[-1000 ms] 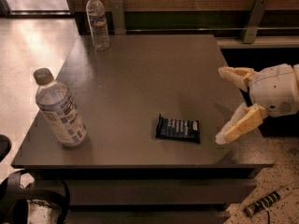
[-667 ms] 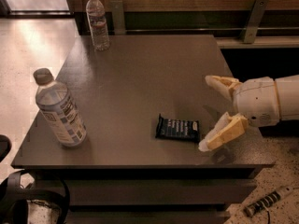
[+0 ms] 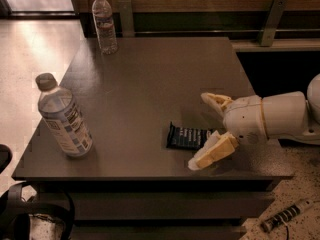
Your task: Move rxbar blueberry near water bottle
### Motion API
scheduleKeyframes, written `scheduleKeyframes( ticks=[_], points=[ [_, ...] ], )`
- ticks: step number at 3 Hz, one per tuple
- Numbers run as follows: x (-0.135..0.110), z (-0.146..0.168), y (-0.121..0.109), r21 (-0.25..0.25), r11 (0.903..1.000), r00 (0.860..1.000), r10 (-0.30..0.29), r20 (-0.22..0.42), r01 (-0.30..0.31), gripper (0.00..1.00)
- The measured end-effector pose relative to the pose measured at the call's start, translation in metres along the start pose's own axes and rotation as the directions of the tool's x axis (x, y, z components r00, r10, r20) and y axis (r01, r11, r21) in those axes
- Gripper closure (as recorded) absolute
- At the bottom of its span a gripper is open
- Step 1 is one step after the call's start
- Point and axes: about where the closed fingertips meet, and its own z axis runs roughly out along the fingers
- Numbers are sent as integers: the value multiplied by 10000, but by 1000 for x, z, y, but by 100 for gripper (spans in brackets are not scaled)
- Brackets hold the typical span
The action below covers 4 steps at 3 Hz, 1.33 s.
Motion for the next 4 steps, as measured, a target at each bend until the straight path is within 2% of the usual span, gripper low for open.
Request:
scheduleKeyframes(
  ticks=[1, 2, 3, 4],
  points=[
    [9, 29, 6, 85, 10000, 9991, 22, -427, -18, 0],
    [17, 45, 8, 41, 10000, 9984, 87, -559, -85, 0],
    [17, 47, 8, 21, 10000, 9983, 60, -578, -59, 15],
    [15, 48, 9, 0, 10000, 9983, 26, -584, -26, 38]
  ],
)
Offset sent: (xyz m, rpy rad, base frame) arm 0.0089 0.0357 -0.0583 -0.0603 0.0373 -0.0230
